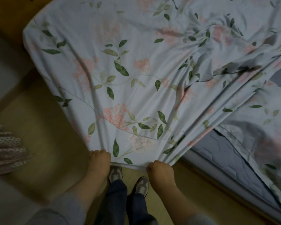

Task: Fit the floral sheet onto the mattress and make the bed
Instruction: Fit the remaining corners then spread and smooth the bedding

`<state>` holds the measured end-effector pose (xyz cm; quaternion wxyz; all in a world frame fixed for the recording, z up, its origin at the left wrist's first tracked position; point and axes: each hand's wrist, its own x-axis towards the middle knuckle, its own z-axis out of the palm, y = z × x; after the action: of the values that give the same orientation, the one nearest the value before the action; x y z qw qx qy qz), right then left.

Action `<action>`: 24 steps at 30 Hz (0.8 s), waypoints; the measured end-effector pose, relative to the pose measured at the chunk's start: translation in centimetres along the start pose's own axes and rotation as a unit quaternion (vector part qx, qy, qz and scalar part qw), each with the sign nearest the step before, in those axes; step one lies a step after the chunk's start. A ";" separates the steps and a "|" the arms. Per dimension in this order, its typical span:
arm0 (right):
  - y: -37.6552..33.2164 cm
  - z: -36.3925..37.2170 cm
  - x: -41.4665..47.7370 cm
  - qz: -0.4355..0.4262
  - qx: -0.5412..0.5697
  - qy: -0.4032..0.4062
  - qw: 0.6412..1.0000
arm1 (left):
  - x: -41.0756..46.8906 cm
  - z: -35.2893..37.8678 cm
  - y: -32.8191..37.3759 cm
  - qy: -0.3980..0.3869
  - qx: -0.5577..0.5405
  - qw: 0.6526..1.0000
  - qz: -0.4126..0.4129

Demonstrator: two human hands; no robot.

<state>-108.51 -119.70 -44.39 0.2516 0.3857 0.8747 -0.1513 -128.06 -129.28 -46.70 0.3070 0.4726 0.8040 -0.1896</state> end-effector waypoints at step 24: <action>0.5 -19.1 -4.1 -0.012 0.168 0.071 0.983 | -11.1 -13.9 -0.7 0.143 -0.247 0.954 -0.092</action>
<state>-112.00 -113.09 -26.39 0.1186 0.4218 0.8569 -0.2716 -129.00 -128.55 -28.96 0.2774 0.3286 0.9010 0.0566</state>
